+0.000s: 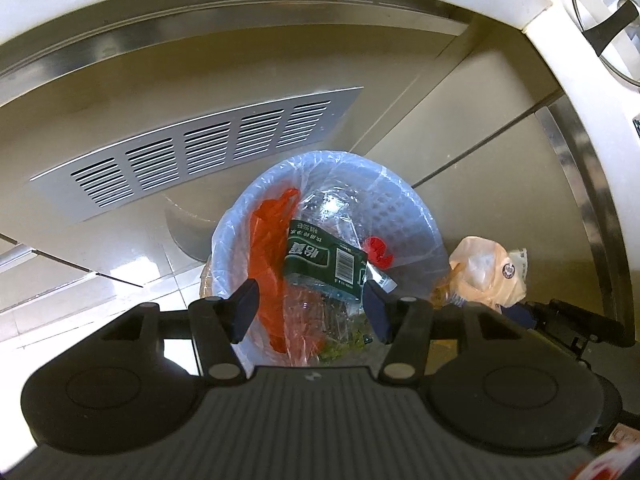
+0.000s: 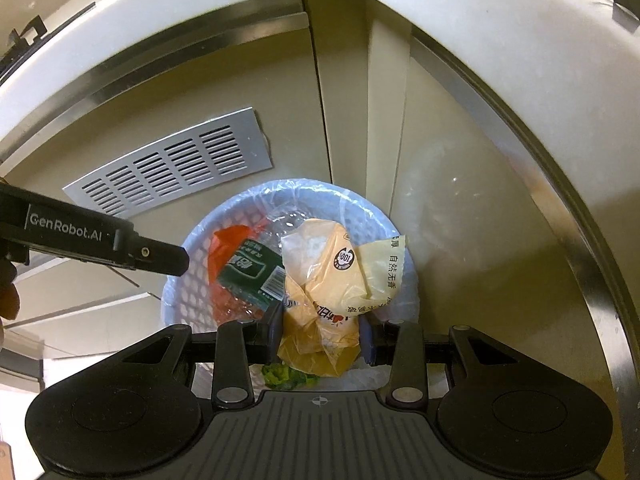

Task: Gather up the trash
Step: 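Open the left gripper to drop the bottle while the right drops the wrapper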

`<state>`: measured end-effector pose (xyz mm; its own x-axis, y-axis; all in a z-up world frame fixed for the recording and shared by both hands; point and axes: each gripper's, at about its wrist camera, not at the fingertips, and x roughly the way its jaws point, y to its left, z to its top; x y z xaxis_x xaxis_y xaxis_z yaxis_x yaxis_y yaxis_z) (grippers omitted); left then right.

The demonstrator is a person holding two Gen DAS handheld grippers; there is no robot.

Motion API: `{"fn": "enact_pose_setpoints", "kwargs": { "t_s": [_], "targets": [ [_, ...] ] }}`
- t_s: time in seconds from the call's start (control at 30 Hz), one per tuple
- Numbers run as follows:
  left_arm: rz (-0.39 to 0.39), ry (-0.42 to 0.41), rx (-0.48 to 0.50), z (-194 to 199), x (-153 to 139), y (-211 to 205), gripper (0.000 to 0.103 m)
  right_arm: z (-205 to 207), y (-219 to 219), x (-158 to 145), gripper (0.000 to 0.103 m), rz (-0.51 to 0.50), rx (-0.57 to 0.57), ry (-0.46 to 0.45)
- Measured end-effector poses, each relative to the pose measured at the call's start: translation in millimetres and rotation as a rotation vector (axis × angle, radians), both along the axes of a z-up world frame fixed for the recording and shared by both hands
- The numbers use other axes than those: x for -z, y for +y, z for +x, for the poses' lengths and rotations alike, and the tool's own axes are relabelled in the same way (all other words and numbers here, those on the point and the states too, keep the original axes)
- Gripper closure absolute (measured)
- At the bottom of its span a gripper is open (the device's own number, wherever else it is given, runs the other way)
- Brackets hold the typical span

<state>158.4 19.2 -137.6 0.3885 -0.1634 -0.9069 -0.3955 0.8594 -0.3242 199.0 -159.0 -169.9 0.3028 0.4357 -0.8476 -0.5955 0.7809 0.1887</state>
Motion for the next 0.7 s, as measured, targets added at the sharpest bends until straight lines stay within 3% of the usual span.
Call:
{"fn": "enact_pose_setpoints", "kwargs": {
  "t_s": [0.5, 0.53, 0.63, 0.7],
  "targets": [
    [0.015, -0.012, -0.008, -5.9, -3.7, 3.6, 0.050, -12.2, 5.0, 2.7, 0.064, 0.025, 0.013, -0.006],
    [0.015, -0.012, -0.009, -6.3, -3.9, 4.4, 0.050, -12.4, 4.8, 3.2, 0.061, 0.037, 0.015, -0.003],
    [0.019, -0.010, -0.012, -8.8, -5.0, 7.6, 0.050, -13.7, 3.5, 3.8, 0.031, 0.074, 0.035, -0.001],
    [0.020, -0.008, -0.017, -11.0, -5.0, 9.8, 0.049, -12.7, 2.8, 3.7, 0.030, 0.081, 0.044, 0.012]
  ]
}}
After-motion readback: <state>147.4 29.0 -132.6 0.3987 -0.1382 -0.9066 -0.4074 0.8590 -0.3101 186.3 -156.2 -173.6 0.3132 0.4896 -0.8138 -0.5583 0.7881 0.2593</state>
